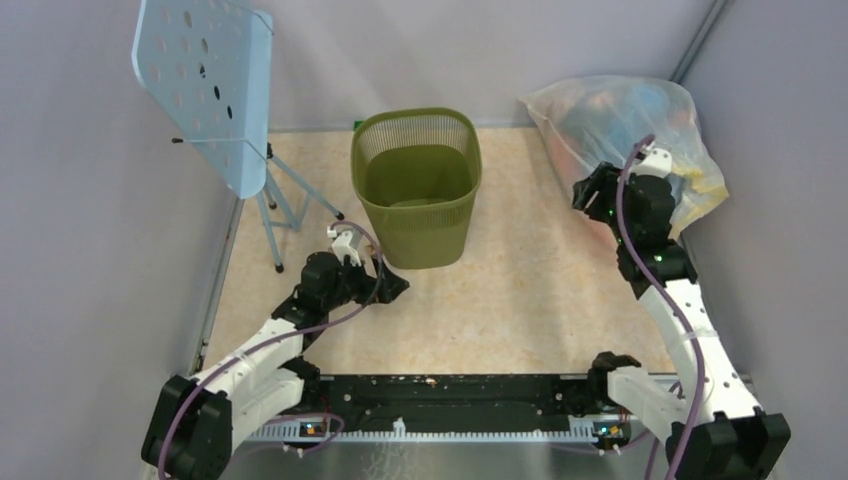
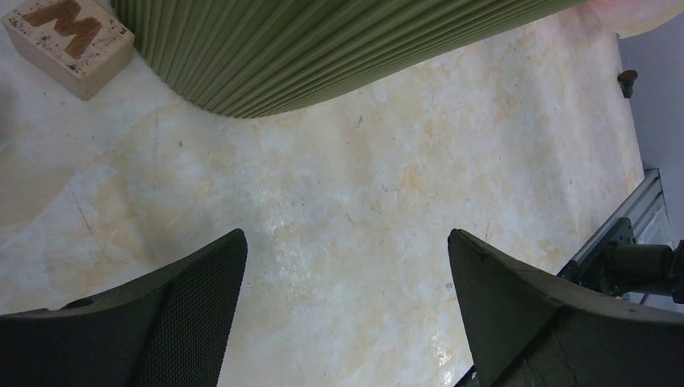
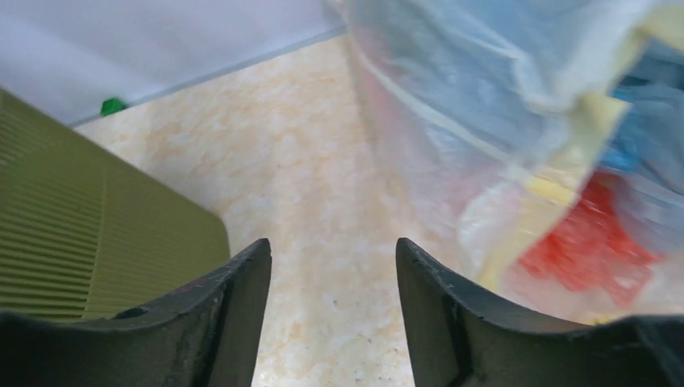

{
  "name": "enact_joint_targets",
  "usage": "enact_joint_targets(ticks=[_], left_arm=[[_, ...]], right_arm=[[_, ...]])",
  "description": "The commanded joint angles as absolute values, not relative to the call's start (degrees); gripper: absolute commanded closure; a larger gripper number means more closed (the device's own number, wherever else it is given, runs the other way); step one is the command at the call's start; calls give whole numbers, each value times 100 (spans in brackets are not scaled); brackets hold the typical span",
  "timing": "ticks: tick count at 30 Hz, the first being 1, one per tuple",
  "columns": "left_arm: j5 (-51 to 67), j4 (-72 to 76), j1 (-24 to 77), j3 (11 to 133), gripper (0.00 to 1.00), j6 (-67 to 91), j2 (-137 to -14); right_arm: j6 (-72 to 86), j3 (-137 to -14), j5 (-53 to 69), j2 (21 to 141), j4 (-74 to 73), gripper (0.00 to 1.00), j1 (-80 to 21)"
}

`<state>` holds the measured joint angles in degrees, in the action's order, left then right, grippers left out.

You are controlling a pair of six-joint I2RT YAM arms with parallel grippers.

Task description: Put the trash bags into the trash bin

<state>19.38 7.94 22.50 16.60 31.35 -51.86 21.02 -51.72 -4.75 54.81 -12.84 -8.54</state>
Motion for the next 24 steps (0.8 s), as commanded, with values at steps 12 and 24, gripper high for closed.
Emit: enact_joint_targets(ticks=[12, 24], left_arm=[[2719, 2072, 2255, 1527, 1, 2802, -5751], [3117, 2294, 2254, 1279, 1, 3017, -5564]], right_arm=[[3541, -4833, -35, 5223, -1512, 46, 2061], [4449, -5198, -1072, 6520, -652, 35, 2068]])
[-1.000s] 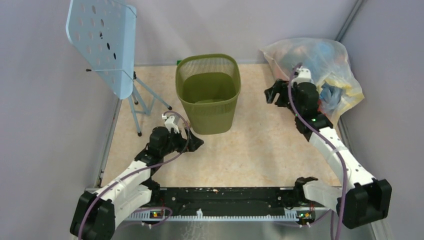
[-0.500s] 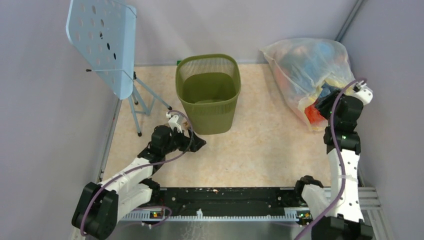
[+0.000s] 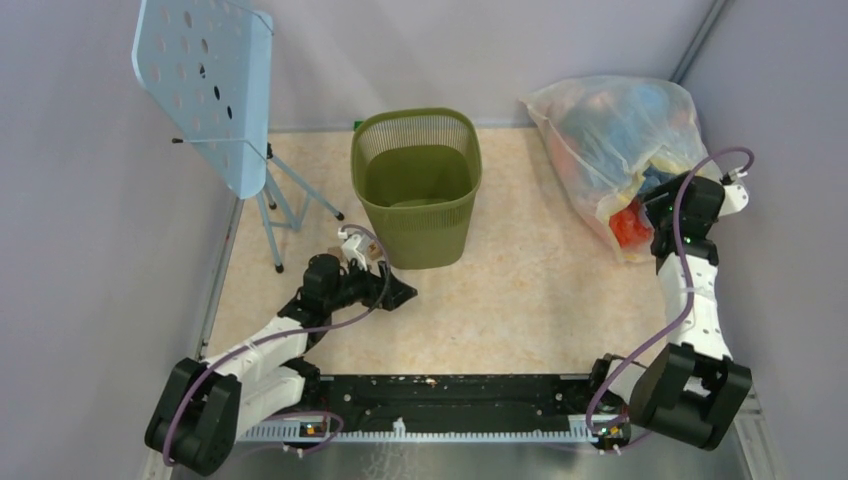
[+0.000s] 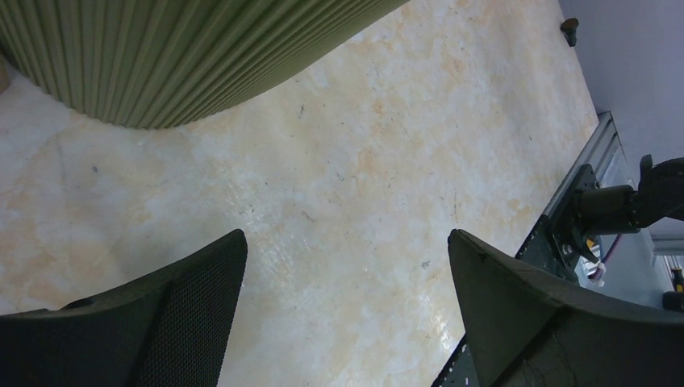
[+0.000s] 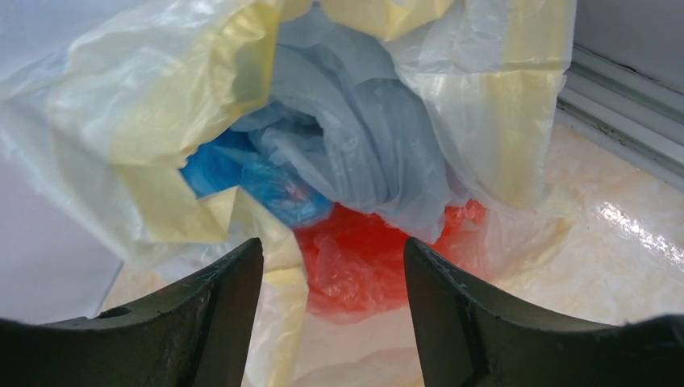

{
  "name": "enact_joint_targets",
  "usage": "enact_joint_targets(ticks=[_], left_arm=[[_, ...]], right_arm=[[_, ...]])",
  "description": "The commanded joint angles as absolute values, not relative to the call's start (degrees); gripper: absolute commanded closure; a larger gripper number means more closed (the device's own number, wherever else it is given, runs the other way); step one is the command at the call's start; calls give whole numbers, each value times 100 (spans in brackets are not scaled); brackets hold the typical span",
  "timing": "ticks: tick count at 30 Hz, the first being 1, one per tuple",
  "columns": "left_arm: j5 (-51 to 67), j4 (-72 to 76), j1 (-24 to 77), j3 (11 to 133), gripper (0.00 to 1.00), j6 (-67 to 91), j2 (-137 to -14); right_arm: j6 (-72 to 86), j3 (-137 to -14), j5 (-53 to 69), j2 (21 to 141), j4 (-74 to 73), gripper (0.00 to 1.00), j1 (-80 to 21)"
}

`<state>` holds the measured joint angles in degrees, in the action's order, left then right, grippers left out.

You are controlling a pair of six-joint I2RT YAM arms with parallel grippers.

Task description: Put the trash bags into the trash bin

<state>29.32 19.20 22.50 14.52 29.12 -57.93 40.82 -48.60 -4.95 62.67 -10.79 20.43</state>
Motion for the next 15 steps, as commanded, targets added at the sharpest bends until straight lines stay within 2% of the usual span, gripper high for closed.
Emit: enact_joint_targets(ticks=[1, 4, 7, 12, 15], left_arm=[[3102, 2292, 2258, 1249, 1, 3029, -5523], [3039, 2285, 2257, 1192, 1, 3061, -5473], [3032, 2284, 2254, 1188, 1, 3076, -5505], [2969, 2232, 2254, 1221, 1, 3052, -5562], [2926, 2194, 2259, 1231, 1, 3057, -5546]], right_arm=[[4511, -5228, -1263, 6588, -669, 34, 2071], [4654, -5285, -1674, 6783, -604, 30, 2070], [4650, -5361, -1762, 6969, -409, 31, 2068], [4588, -5562, -1762, 7295, -332, 57, 2067], [4547, -5650, -1738, 7384, -349, 61, 2071]])
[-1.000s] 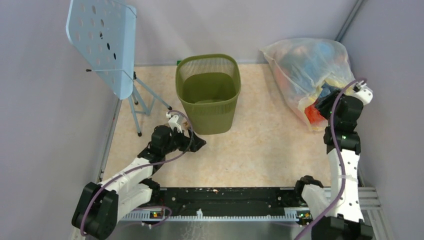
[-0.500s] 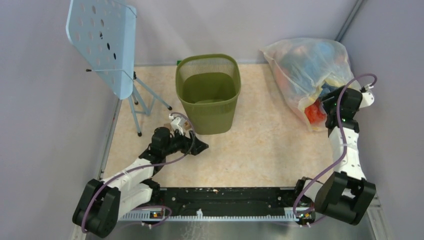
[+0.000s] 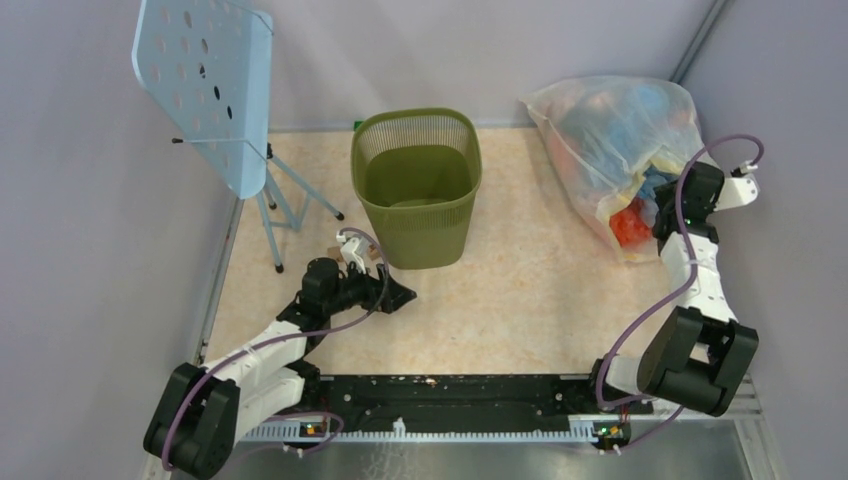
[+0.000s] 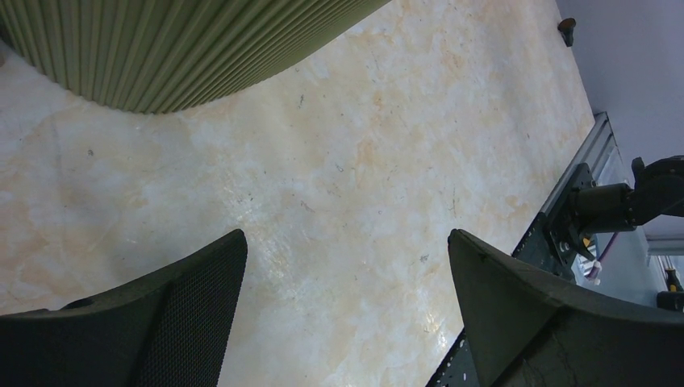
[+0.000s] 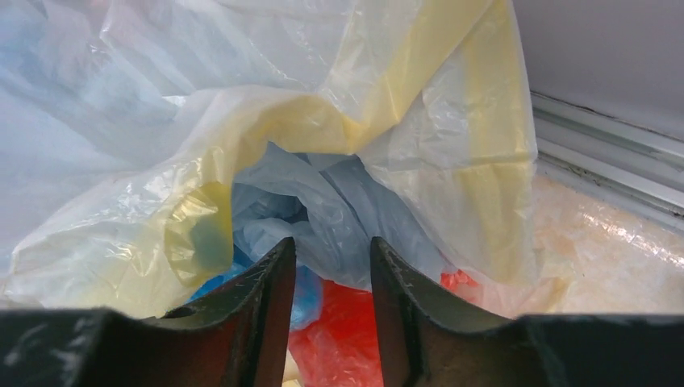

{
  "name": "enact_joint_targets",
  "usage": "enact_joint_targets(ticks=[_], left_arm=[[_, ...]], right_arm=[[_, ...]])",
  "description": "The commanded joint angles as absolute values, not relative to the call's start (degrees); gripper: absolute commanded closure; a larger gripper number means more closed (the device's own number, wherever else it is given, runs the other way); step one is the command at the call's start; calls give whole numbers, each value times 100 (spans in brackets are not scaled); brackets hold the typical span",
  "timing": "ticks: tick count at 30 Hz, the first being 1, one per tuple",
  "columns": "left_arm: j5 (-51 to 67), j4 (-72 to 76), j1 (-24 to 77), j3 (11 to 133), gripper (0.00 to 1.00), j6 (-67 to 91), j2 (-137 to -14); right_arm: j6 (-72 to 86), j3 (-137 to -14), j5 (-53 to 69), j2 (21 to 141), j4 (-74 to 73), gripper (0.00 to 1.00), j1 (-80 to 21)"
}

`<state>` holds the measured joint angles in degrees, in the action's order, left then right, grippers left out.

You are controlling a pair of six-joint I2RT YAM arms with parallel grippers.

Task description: Put the trash bags into the trash bin

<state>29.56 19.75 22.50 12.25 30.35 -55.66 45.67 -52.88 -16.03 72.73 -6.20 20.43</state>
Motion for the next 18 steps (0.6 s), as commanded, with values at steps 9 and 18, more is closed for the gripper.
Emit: enact_joint_targets(ticks=[9, 18], left_arm=[[2837, 1988, 2258, 1227, 1, 3109, -5422], [2912, 1854, 2263, 1095, 1, 3208, -5111]], right_arm=[[4398, -6036, -2001, 6813, -1349, 100, 2066], [4246, -6487, -2316, 5533, -2193, 100, 2068]])
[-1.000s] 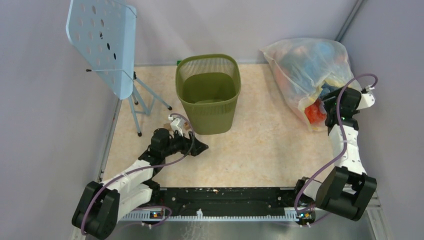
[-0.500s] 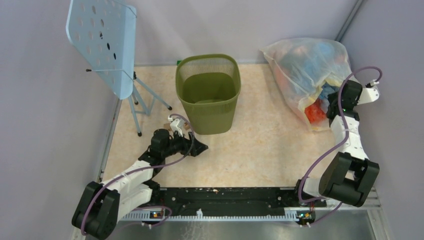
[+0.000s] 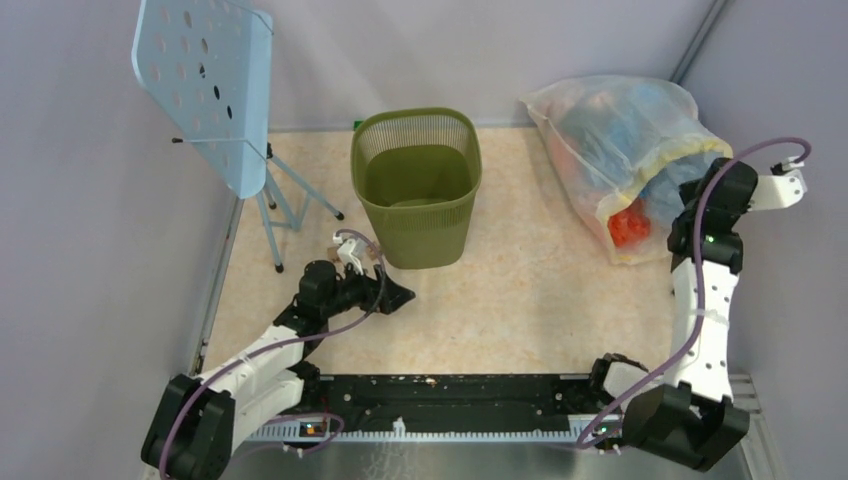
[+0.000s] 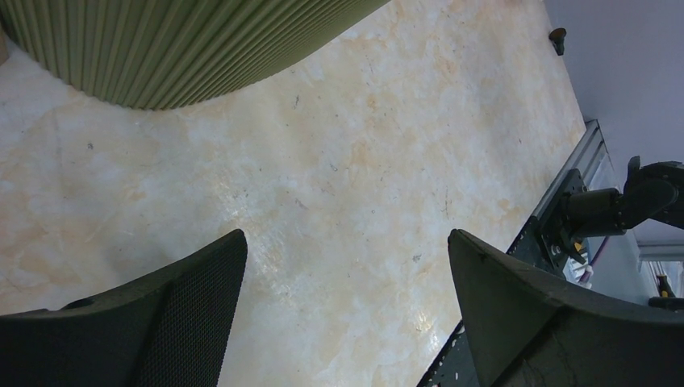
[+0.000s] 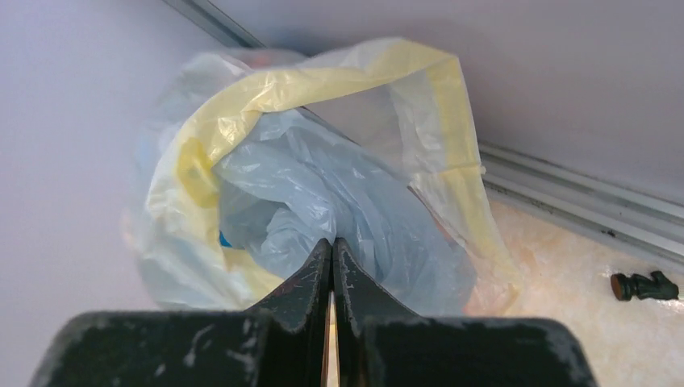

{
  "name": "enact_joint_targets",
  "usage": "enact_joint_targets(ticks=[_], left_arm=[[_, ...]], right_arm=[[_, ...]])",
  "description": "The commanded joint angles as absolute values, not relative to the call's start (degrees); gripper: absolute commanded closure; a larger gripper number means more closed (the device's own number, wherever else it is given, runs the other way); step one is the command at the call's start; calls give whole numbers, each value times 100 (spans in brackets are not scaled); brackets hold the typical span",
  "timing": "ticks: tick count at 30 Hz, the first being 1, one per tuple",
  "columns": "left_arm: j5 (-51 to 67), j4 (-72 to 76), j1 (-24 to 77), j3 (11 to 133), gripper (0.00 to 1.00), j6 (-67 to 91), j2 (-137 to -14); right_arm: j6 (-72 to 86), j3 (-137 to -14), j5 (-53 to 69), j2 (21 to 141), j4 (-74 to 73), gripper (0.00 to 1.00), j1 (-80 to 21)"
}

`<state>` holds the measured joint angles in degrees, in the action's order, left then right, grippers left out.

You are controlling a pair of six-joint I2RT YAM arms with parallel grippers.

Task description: Put the trash bags into the trash bin

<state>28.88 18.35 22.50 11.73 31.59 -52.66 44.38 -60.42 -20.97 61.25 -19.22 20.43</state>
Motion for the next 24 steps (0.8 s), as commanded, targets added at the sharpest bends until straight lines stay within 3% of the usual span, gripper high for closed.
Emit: enact_joint_targets(ticks=[1, 5, 9, 13, 20, 24], left_arm=[[2917, 1829, 2259, 1085, 1, 3208, -5079], [2946, 1738, 2259, 1032, 1, 3223, -4952], [2989, 1693, 2259, 1003, 1, 3264, -4833], [3302, 1763, 2262, 1001, 1, 3270, -4744], [3219, 1909, 2267, 959, 1, 3252, -4848], [2570, 1808, 2262, 1108, 1, 3275, -4986]], right_arm=[[4194, -6600, -2262, 5478, -2220, 100, 2070], [4123, -7271, -1715, 5490, -2546, 100, 2067], [4410, -7545, -203, 5494, -2611, 100, 2064], [5168, -7043, 1627, 5406, -2427, 100, 1955], [5313, -6017, 1399, 4791, -2527, 100, -313], [5387, -5567, 1637, 4917, -2412, 100, -1442]])
